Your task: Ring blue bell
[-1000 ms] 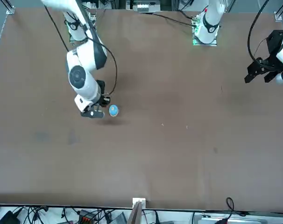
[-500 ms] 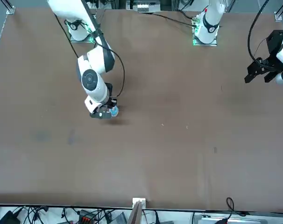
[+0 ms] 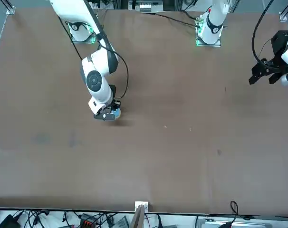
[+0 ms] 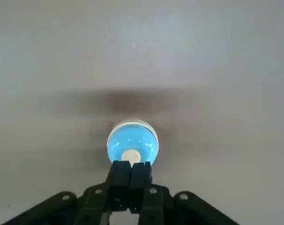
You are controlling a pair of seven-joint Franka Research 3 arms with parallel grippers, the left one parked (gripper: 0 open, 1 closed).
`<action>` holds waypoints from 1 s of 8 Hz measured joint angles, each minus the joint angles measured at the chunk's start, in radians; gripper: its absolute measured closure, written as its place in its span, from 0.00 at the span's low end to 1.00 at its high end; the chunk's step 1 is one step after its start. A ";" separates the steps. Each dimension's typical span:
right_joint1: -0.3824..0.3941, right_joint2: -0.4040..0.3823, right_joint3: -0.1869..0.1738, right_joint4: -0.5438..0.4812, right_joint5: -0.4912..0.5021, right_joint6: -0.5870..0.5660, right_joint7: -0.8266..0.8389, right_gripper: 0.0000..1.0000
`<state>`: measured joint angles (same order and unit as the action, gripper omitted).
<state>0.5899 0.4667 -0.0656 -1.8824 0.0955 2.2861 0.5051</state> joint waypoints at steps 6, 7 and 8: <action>0.001 0.014 -0.001 -0.009 0.000 0.028 0.001 0.99; 0.001 0.026 -0.001 -0.010 0.000 0.043 0.001 0.99; 0.001 0.039 -0.001 -0.012 0.000 0.062 0.001 0.99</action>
<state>0.5913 0.5054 -0.0665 -1.8943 0.0955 2.3479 0.5060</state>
